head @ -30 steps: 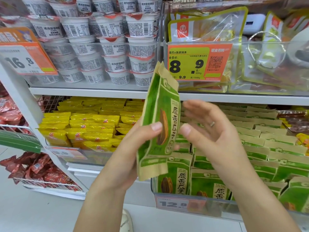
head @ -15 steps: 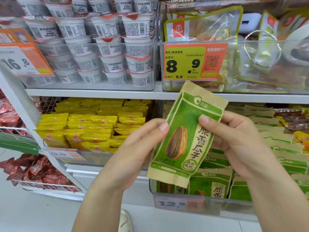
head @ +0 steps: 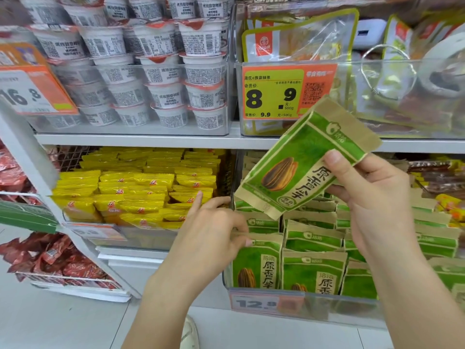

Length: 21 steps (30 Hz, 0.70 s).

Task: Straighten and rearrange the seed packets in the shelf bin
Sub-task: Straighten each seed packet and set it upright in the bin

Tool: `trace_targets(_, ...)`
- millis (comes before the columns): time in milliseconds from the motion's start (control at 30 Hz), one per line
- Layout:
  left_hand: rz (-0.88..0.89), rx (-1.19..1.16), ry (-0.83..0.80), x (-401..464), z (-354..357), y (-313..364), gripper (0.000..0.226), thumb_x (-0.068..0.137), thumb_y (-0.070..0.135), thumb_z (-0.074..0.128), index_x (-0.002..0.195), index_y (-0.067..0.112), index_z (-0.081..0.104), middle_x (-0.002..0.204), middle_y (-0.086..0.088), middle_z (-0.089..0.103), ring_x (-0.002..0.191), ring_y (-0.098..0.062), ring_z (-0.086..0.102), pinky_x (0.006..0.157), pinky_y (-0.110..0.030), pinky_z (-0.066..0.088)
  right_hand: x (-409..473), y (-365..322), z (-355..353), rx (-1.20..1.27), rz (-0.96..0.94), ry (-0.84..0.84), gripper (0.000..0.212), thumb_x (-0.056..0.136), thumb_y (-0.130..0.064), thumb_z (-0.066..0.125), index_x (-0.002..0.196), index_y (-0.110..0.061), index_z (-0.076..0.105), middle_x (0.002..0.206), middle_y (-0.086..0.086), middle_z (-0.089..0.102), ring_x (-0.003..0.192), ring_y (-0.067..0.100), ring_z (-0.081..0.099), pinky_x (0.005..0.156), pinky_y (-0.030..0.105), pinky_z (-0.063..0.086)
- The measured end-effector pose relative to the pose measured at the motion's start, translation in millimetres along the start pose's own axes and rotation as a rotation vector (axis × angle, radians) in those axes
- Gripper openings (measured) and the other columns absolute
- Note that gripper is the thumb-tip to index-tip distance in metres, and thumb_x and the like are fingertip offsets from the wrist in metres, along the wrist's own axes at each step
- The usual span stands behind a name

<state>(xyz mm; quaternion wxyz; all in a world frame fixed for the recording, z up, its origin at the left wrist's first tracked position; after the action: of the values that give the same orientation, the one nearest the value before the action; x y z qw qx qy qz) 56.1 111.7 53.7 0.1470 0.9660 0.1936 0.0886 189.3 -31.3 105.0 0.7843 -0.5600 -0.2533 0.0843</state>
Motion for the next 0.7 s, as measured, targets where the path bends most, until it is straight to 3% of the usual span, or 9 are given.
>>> trace_targets(67,0.018,-0.027,-0.017,-5,-5,1,0.013,0.084,0.044,0.071,0.088,0.033,0.075,0.109,0.021,0.068,0.137,-0.001,0.029,0.118,-0.026,0.007,-1,4,7,-0.018,0.024,-0.056,0.011,0.073,-0.023,0.066,0.078,-0.024,0.076,0.081,-0.006,0.076,0.076,0.01,0.072,0.063,0.023,0.057)
trace_targets(167,0.049,-0.05,-0.013,-12,-15,3,0.012,0.081,0.045,0.074,0.087,0.035,0.077,0.103,0.019,0.066,0.122,0.001,0.036,0.102,-0.021,0.028,-5,12,21,-0.166,0.053,-0.192,0.011,0.075,-0.026,0.065,0.077,-0.028,0.076,0.081,-0.006,0.076,0.077,0.01,0.072,0.063,0.026,0.059)
trace_targets(267,0.048,-0.033,-0.022,-16,-20,4,0.013,0.081,0.045,0.074,0.089,0.036,0.077,0.099,0.017,0.066,0.117,0.002,0.038,0.099,-0.02,0.028,-9,21,30,-0.254,0.089,-0.281,0.013,0.076,-0.028,0.065,0.085,-0.023,0.073,0.083,-0.005,0.076,0.078,0.013,0.073,0.064,0.03,0.06)
trace_targets(467,0.065,-0.092,0.058,-24,-36,3,0.022,0.068,0.052,0.067,0.075,0.033,0.077,0.079,0.017,0.067,0.103,-0.002,0.046,0.084,-0.027,0.03,-7,25,29,-0.293,0.076,-0.292,0.013,0.083,-0.011,0.068,0.089,-0.022,0.071,0.085,-0.012,0.075,0.079,0.006,0.071,0.062,0.021,0.057)
trace_targets(700,0.069,-0.15,0.104,-28,-47,4,0.021,0.068,0.051,0.064,0.071,0.034,0.075,0.075,0.018,0.065,0.089,-0.003,0.049,0.083,-0.031,0.04,-7,33,25,-0.561,0.053,-0.291,0.007,0.081,-0.028,0.071,0.088,-0.027,0.071,0.086,-0.011,0.075,0.082,0.003,0.07,0.071,0.033,0.06)
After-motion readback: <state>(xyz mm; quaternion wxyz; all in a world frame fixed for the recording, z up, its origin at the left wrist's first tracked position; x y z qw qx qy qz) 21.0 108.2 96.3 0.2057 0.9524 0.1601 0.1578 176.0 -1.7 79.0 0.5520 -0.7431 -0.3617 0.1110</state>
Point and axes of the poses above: each hand's wrist, its own x-axis towards the middle knuckle, its own z-axis out of the palm, y = z × x, the point moved 9 cm from there along x, towards the middle knuckle
